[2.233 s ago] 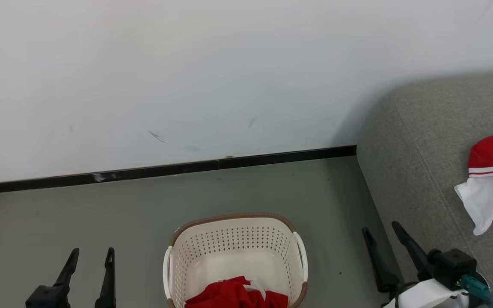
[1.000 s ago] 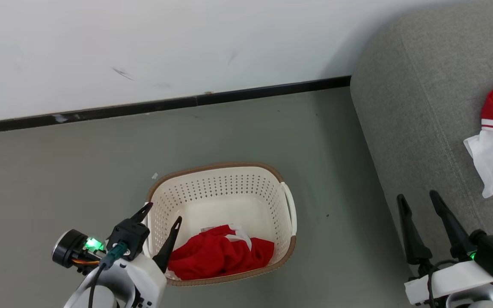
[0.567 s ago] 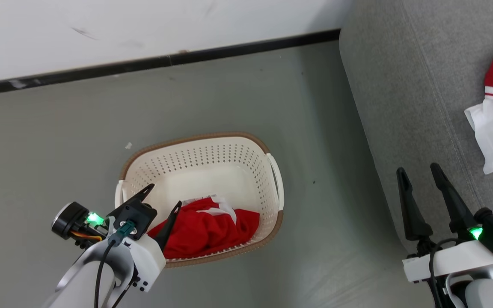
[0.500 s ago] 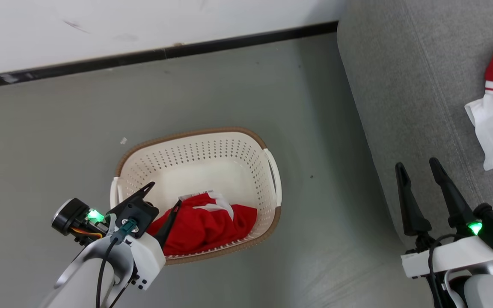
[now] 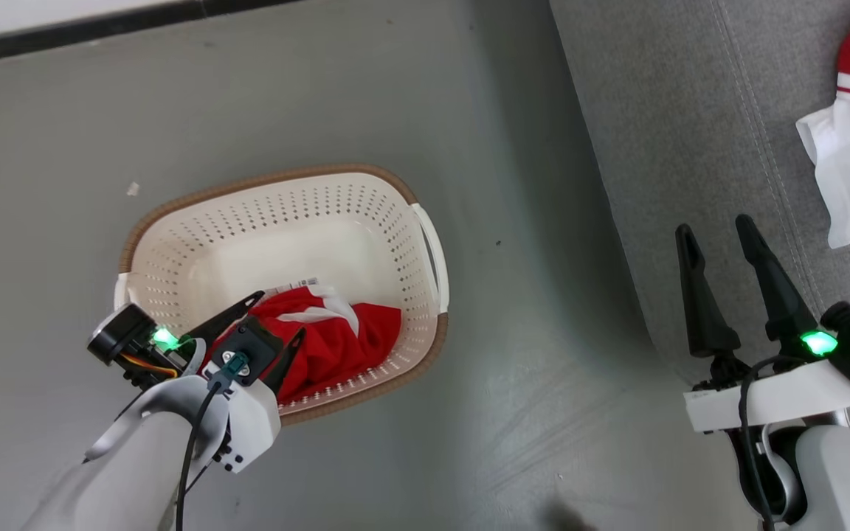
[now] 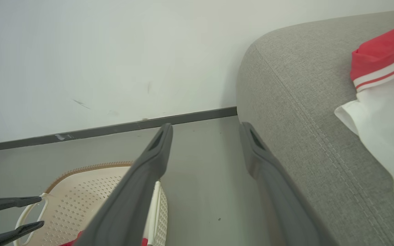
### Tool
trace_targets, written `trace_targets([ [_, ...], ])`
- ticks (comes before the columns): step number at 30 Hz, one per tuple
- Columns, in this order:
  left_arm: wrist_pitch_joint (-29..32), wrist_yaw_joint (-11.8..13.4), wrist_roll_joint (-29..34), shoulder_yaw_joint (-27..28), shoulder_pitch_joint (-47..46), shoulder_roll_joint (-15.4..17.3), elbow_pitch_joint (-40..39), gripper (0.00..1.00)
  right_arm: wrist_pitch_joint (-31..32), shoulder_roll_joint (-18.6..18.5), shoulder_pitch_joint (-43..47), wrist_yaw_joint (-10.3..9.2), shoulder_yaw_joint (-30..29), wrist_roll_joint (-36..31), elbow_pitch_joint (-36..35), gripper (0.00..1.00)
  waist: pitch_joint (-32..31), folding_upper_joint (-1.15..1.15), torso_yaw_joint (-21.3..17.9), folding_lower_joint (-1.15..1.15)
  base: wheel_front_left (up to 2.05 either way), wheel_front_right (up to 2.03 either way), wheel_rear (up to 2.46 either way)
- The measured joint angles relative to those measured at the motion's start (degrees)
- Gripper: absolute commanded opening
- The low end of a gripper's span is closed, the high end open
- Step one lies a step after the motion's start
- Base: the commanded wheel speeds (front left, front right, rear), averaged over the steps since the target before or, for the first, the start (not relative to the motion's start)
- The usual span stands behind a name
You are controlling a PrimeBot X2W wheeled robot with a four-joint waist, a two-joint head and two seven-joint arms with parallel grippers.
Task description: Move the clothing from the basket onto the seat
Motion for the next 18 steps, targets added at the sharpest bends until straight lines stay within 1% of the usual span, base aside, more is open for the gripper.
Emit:
trace_targets([
  [8,1.0,-0.9,2.4,-2.2,-2.4,1.8,2.8,1.00,0.0,0.0,-3.1,0.01,1.2,1.3,-0.1,1.00,3.7,0.00,-2.3,0.00,0.00,0.00,0.00],
  [14,1.5,-1.0,3.8,-2.9,-4.6,3.4,4.9,1.00,0.0,0.0,-5.4,0.00,2.3,2.4,-0.3,1.00,6.5,0.00,-4.3,0.00,0.00,0.00,0.00],
  [18,2.0,-1.0,4.0,-3.2,-5.8,3.7,6.2,1.00,0.0,0.0,-6.3,0.00,3.0,2.9,-0.2,1.00,8.1,0.00,-5.6,0.00,0.00,0.00,0.00],
])
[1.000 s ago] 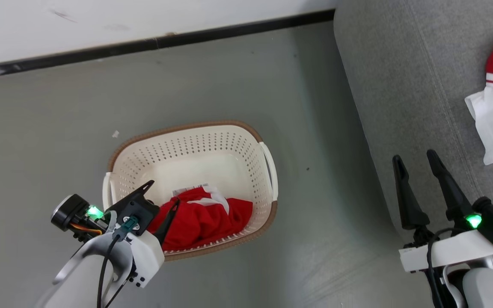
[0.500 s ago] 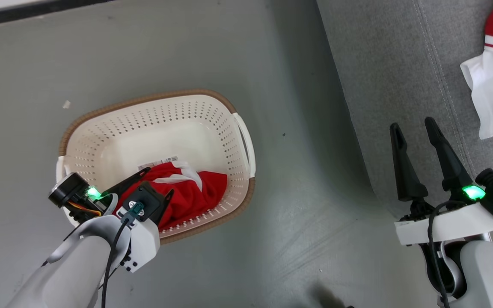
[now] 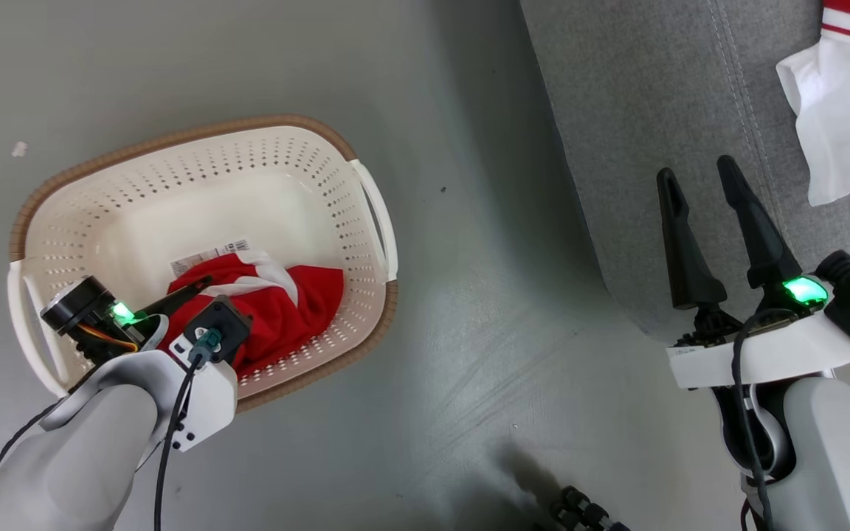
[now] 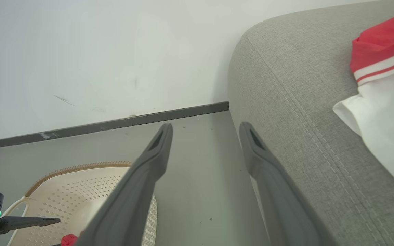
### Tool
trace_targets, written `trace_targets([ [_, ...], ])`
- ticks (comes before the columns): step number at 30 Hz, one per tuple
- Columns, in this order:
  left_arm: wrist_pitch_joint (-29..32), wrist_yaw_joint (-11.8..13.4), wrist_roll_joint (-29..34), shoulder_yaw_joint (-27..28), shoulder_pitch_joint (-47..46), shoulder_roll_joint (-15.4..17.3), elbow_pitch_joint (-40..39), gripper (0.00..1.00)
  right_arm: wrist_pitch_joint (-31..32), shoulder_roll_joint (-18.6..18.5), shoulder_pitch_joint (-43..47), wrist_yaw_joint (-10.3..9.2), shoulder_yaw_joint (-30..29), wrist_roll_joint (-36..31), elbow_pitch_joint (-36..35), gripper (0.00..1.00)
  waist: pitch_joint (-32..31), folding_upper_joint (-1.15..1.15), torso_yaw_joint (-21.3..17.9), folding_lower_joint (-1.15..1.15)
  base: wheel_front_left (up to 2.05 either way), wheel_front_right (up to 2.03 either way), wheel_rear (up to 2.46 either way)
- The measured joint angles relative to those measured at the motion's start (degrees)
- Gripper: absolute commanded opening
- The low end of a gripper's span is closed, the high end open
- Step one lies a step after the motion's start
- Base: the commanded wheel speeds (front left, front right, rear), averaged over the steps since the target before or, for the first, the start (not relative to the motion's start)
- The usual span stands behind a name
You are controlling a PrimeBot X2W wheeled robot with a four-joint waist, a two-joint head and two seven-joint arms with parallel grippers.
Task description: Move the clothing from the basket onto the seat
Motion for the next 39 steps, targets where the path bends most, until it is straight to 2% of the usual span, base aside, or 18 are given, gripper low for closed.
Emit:
trace_targets([
  [23,3.1,-0.4,1.1,-0.5,-3.8,2.8,7.3,1.00,0.0,0.0,-5.5,0.01,3.0,2.4,0.6,1.00,6.5,0.00,-4.9,0.00,0.00,0.00,0.00],
  [24,3.4,-0.2,1.4,-0.5,-4.0,2.9,7.5,0.82,0.0,0.0,-5.6,0.01,3.0,2.4,0.7,1.00,6.6,0.00,-5.0,0.00,0.00,0.00,0.00],
  [25,3.5,-0.1,2.0,-0.5,-4.2,3.0,7.7,0.56,0.0,0.0,-5.6,0.01,3.0,2.4,0.7,1.00,6.8,0.00,-5.0,0.00,0.00,0.00,0.00],
  [27,3.8,-0.1,2.6,-0.6,-4.4,3.1,8.1,0.29,0.0,0.0,-5.7,0.01,3.0,2.4,0.9,1.00,7.1,0.00,-5.1,0.00,0.00,0.00,0.00],
  [28,3.8,-0.1,2.5,-0.6,-4.4,3.0,8.3,0.07,0.0,0.0,-6.0,0.01,3.0,2.4,1.1,1.00,7.2,0.00,-5.1,0.00,0.00,0.00,0.00],
  [29,3.8,0.1,2.5,-0.7,-4.4,2.9,8.5,0.00,0.0,0.0,-6.5,0.01,3.0,2.4,1.3,1.00,7.1,0.00,-5.0,0.00,0.00,0.00,0.00],
  [39,1.2,1.1,2.4,-0.2,-5.3,1.6,7.8,0.00,0.0,0.0,-8.7,0.01,2.9,3.0,1.7,1.00,6.1,0.00,-4.4,0.00,0.00,0.00,0.00],
])
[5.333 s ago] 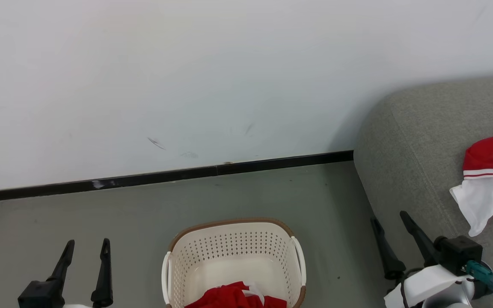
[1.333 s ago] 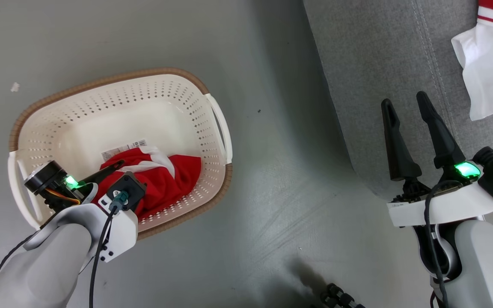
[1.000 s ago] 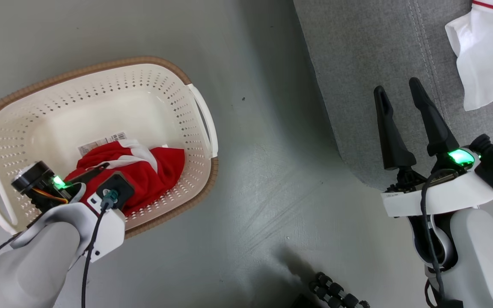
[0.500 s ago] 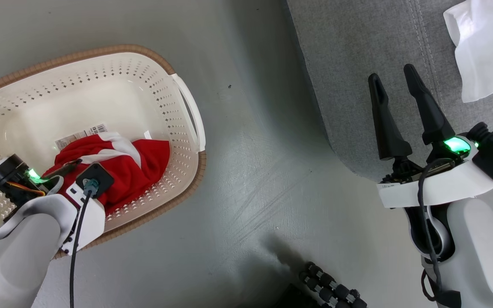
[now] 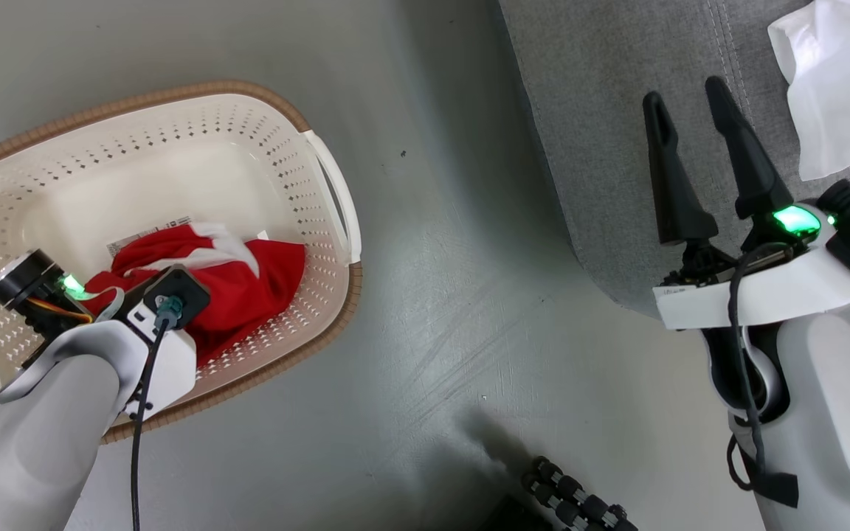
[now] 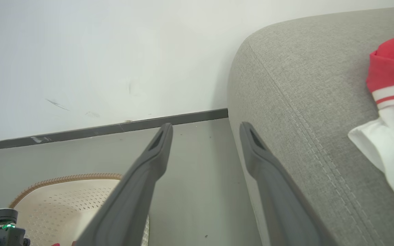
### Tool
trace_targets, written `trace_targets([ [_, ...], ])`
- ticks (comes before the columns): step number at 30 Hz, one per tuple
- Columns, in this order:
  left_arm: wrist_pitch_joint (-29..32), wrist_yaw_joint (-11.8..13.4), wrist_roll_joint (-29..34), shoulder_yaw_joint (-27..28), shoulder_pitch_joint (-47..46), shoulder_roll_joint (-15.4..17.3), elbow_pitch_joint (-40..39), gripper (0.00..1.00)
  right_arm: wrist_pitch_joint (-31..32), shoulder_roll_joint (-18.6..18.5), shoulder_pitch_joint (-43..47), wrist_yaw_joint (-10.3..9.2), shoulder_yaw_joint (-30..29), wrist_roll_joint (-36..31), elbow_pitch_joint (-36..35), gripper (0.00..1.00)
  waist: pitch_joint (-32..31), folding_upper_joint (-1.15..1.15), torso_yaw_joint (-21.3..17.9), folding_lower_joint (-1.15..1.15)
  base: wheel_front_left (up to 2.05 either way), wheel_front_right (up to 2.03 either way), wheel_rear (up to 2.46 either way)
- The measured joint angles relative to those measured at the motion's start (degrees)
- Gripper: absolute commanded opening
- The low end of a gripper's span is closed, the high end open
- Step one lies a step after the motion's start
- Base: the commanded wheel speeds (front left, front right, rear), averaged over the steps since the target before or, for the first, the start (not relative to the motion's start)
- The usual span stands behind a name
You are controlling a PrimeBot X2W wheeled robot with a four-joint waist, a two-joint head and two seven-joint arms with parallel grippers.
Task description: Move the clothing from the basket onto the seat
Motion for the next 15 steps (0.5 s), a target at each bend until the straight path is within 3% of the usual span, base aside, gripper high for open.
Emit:
trace_targets([
  [7,-3.0,0.5,-2.4,1.8,-0.4,-1.2,-2.5,0.00,0.0,0.0,-1.7,0.00,-0.7,0.0,0.2,1.00,-1.5,0.00,1.0,0.00,0.00,0.00,0.00],
  [15,-7.0,3.0,-4.1,4.4,-0.5,-2.0,-6.7,0.00,0.0,0.0,-3.8,0.00,-0.8,-0.8,0.7,1.00,-4.0,0.00,2.7,0.00,0.00,0.00,0.00],
])
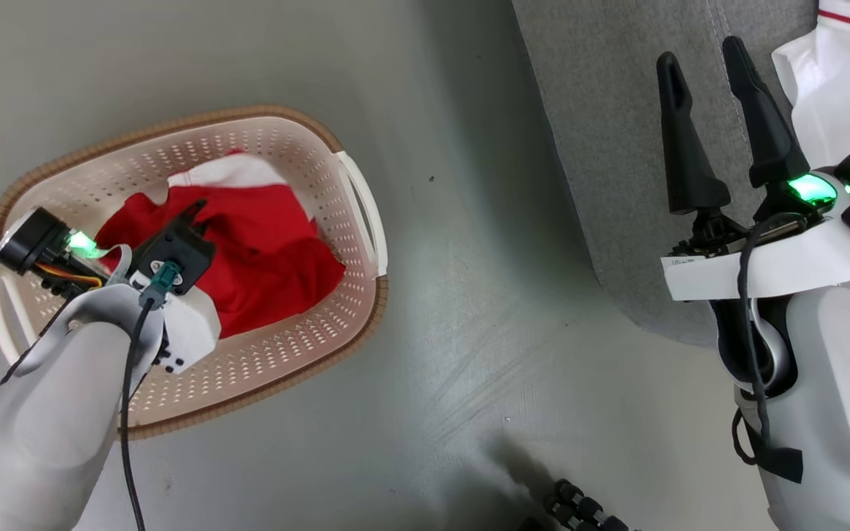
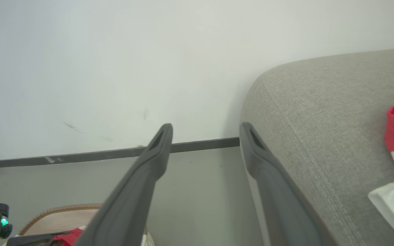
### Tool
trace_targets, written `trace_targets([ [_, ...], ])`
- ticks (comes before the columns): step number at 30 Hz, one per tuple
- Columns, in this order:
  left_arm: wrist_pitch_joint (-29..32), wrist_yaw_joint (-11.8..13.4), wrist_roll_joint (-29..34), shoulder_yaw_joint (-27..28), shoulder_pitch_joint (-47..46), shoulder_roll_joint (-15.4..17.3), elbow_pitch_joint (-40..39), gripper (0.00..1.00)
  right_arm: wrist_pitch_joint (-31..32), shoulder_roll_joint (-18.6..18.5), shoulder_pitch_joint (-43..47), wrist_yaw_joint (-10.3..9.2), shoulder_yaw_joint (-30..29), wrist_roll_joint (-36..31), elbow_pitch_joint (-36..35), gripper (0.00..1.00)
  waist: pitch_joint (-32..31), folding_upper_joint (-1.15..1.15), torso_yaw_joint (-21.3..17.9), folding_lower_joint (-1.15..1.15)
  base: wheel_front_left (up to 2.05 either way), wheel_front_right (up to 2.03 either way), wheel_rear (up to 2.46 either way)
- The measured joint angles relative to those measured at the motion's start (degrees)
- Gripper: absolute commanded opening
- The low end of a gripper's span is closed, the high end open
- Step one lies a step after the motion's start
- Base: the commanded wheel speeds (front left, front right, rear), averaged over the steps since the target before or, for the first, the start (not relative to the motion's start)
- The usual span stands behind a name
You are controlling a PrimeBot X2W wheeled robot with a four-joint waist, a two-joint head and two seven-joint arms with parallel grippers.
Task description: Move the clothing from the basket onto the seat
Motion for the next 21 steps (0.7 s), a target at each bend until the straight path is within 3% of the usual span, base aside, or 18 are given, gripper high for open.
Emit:
trace_targets([
  [10,-6.0,2.4,-4.3,4.0,0.6,-1.8,-7.3,0.00,0.0,-0.1,-1.4,0.00,1.5,-3.3,2.1,1.00,-4.6,0.00,3.0,0.00,0.00,0.00,0.00],
  [21,-8.5,4.2,-9.0,7.4,4.8,-3.1,-13.8,0.00,-0.2,-0.2,-2.3,0.00,2.3,-8.6,5.5,1.00,-10.6,0.00,6.6,0.00,0.00,0.00,0.00],
])
